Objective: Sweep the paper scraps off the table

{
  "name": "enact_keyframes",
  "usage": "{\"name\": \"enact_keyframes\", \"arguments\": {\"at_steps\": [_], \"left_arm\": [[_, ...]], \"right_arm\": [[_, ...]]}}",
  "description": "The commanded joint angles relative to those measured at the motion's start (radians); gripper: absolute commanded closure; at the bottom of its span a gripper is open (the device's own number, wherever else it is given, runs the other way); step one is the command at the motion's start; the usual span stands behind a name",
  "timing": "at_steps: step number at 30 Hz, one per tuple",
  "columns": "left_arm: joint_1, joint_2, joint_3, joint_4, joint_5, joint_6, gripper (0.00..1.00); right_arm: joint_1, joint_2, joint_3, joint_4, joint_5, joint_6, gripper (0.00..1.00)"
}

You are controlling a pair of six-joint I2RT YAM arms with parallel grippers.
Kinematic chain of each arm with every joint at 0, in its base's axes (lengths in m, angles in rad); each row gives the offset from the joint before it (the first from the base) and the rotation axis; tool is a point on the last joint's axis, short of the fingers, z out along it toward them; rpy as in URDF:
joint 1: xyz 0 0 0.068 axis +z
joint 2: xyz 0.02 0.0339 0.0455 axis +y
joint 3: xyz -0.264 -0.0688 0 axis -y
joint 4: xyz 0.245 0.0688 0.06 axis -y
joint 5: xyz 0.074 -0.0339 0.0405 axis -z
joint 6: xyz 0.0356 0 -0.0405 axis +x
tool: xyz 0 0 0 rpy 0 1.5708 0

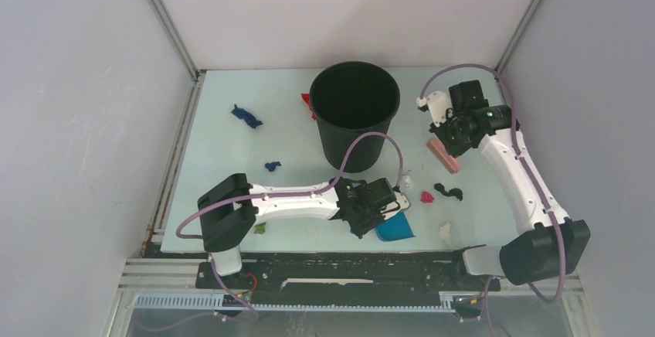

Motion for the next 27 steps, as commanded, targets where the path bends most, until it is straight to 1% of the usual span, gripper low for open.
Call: {"name": "enact_keyframes", "arguments": {"at_steps": [1,3,7,13,16,19,23,25,27], "left_arm": [[0.021,0.011,0.022,-0.013,0.012,-0.027,1.00],[0.035,0.022,0.029,-0.016,0.016,-0.046,1.00],[0.058,0.030,0.031,-0.021,0.007,-0.058,1.00],[0.082,0.044,0.035,-0.022,0.004,-0.074,1.00],[0.094,0.051,0.038,-0.017,0.016,-0.083,1.00],[0.107,0.069,0.044,-0.016,0.033,-0.088,1.00],[0.111,0.077,0.048,-0.006,0.009,-0.084,1.00],[0.111,0.071,0.045,0.000,-0.002,-0.084,1.00],[0.111,0.063,0.041,0.006,-0.009,-0.082,1.00]], "right_arm": [[-0.059,0.006,0.011,0.072,0.121,0.043,1.00],[-0.064,0.024,-0.002,0.110,0.147,0.052,1.00],[-0.042,0.052,-0.029,0.162,0.050,0.082,1.00],[0.103,0.060,-0.092,0.203,-0.059,0.112,1.00],[0.177,0.061,-0.095,0.152,-0.113,0.132,1.00],[0.206,0.035,-0.098,0.103,-0.225,0.155,1.00],[0.209,-0.012,-0.111,0.043,-0.368,0.178,1.00],[0.193,-0.027,-0.111,0.008,-0.466,0.186,1.00],[0.174,-0.043,-0.111,-0.011,-0.509,0.193,1.00]]}}
